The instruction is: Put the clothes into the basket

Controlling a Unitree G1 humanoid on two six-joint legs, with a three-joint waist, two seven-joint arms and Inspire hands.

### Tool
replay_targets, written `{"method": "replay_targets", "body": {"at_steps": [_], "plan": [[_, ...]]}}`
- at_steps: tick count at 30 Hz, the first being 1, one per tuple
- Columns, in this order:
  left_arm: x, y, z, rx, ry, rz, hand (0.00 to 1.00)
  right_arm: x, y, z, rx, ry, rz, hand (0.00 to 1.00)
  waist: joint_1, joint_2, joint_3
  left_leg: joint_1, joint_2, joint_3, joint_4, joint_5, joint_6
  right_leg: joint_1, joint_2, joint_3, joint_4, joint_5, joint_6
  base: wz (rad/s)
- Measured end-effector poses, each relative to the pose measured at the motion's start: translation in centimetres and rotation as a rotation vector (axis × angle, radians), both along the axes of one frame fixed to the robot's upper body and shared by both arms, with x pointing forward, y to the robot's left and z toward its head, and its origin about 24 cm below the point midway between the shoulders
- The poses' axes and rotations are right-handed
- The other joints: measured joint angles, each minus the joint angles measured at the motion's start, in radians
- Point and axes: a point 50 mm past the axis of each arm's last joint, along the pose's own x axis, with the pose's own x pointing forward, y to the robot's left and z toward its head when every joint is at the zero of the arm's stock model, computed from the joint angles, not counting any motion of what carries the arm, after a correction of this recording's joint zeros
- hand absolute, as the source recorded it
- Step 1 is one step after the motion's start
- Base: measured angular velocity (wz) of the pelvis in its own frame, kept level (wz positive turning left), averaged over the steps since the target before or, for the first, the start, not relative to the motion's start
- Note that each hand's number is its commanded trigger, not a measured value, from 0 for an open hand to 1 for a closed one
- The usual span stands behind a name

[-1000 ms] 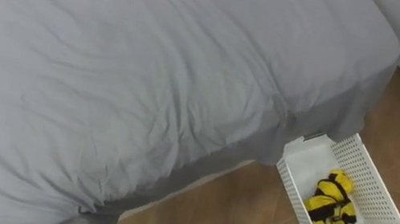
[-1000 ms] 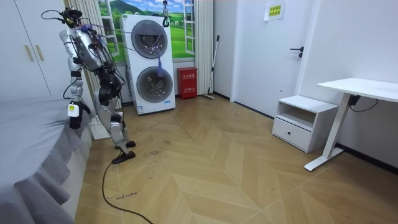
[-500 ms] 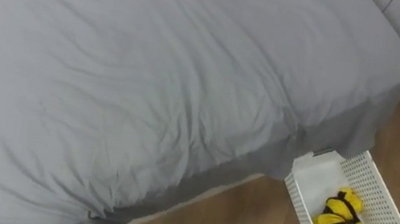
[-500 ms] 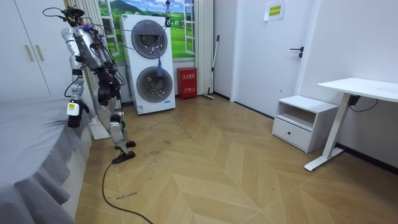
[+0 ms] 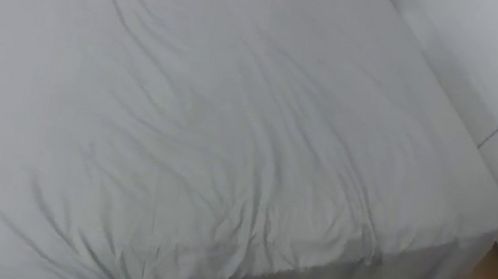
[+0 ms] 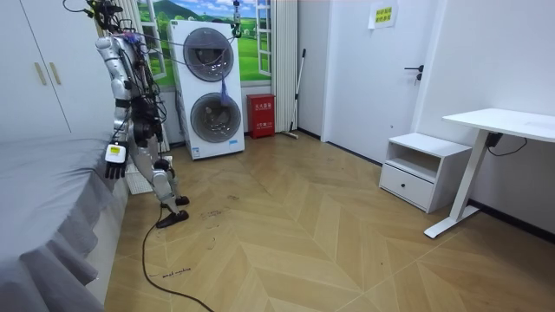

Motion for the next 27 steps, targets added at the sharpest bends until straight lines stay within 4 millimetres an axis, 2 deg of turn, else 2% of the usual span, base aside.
{"method": "replay_targets", "body": {"at_steps": [1,4,10,15,16,21,27], "plan": [[0.1,0.0,0.0,0.002,-0.003,0.002,0.0,0.1,0.3,-0.1,0.012,-0.002,0.004,0.0,0.002,0.0,0.0001,0.001,-0.001,-0.01,0.0,-0.001,-0.001,0.007,0.0,-0.006,-0.008,0.0,0.0,0.26],[0.3,0.0,0.1,0.003,-0.013,0.016,0.0,0.8,1.5,-0.4,0.053,0.009,0.072,0.0,0.026,-0.003,0.0071,0.018,0.0,-0.021,-0.005,-0.003,-0.003,0.022,0.003,-0.012,-0.014,0.0,0.001,0.13],[0.1,-0.4,-0.1,-0.005,-0.012,0.041,0.0,2.5,2.5,-0.4,0.098,-0.018,0.215,0.0,0.073,-0.011,0.0062,0.022,-0.002,-0.042,-0.001,-0.003,-0.003,0.036,0.001,-0.036,-0.013,-0.002,0.002,0.09],[0.0,-0.2,-0.1,0.002,-0.007,0.047,0.0,3.1,3.1,-0.4,0.139,-0.006,0.289,0.0,0.077,-0.032,0.0143,0.037,-0.015,-0.079,0.004,-0.003,-0.002,0.068,-0.013,-0.069,-0.011,-0.012,0.006,0.21],[0.0,-0.2,-0.1,0.004,-0.006,0.042,0.0,3.1,3.2,-0.4,0.141,-0.005,0.29,0.0,0.078,-0.026,0.0113,0.037,-0.016,-0.081,0.004,-0.003,-0.002,0.071,-0.014,-0.07,-0.011,-0.012,0.007,0.15],[-0.2,0.0,-0.1,0.012,0.0,0.05,0.0,2.5,3.7,-0.6,0.159,0.016,0.285,0.0,0.074,-0.038,0.0129,0.036,-0.025,-0.118,0.012,-0.004,-0.001,0.096,-0.019,-0.098,-0.013,-0.015,0.012,0.2],[-0.2,0.0,-0.1,0.008,0.001,0.069,0.0,2.3,3.6,-0.7,0.161,0.023,0.284,0.0,0.076,-0.032,0.0108,0.035,-0.024,-0.123,0.014,-0.004,0.0,0.11,-0.015,-0.099,-0.027,-0.015,0.012,0.03]]}}
